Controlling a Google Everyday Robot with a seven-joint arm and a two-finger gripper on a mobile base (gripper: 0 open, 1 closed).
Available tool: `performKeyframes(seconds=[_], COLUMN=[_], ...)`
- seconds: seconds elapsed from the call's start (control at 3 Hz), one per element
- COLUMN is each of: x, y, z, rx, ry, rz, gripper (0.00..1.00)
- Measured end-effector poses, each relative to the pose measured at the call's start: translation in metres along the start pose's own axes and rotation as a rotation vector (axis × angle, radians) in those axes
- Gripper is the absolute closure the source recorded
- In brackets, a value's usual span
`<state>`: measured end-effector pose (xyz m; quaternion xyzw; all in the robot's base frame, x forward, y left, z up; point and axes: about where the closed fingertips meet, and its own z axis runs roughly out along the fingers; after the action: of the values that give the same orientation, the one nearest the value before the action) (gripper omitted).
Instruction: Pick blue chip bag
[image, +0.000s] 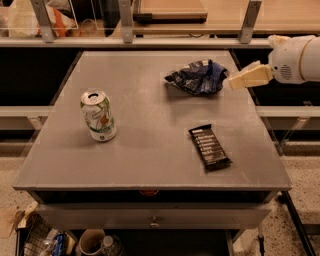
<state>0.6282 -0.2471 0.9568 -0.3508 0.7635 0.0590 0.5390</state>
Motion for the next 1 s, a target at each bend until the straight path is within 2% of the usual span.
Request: performKeyframes(seconds=[0.67, 1.0], x=[-0.010, -0.003], y=[0.010, 0.011], z=[0.053, 0.073], rx=[-0.028, -0.023], ry=[0.016, 0.043], rz=[-0.031, -0.017], gripper=[0.00, 0.00])
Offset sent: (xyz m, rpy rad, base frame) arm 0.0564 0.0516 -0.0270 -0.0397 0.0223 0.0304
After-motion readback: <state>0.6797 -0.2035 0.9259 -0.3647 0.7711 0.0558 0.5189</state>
